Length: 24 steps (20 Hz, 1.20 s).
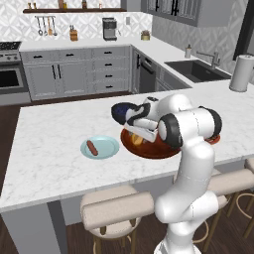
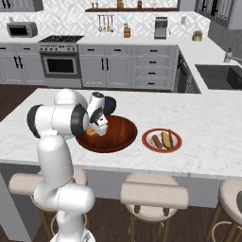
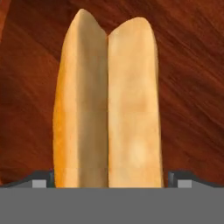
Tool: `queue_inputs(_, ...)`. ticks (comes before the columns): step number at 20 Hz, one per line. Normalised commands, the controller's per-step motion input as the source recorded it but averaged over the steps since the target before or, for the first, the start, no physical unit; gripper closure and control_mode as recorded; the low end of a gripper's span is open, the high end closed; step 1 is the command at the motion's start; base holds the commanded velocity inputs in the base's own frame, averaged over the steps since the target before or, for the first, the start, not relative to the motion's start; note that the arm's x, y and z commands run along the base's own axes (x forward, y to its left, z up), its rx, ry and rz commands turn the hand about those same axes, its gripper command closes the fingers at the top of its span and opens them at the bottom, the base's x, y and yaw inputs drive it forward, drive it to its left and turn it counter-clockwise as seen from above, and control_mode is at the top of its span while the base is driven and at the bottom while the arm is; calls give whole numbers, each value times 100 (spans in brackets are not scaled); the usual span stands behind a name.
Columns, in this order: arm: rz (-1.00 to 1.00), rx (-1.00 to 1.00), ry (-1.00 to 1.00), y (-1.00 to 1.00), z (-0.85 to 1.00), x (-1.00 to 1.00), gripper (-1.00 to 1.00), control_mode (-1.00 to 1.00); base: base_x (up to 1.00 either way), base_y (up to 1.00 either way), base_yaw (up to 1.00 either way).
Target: Place one bun and one sausage from the bowl on each plate.
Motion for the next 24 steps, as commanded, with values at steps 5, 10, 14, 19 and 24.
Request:
queue_inputs(5, 0, 0, 0, 0, -42, 0, -100, -100, 0, 0, 0)
queue_inputs(10, 0, 0, -1, 0, -41, 0, -100, -100, 0, 0, 0)
queue_inputs(14, 0, 0, -2, 0, -18, 0, -100, -100, 0, 0, 0)
queue_inputs(19, 0, 0, 0, 0, -2, 0, 100, -100, 0, 0, 0)
queue_inputs(24, 0, 1, 0, 0, 7, -5, 100, -100, 0, 0, 0)
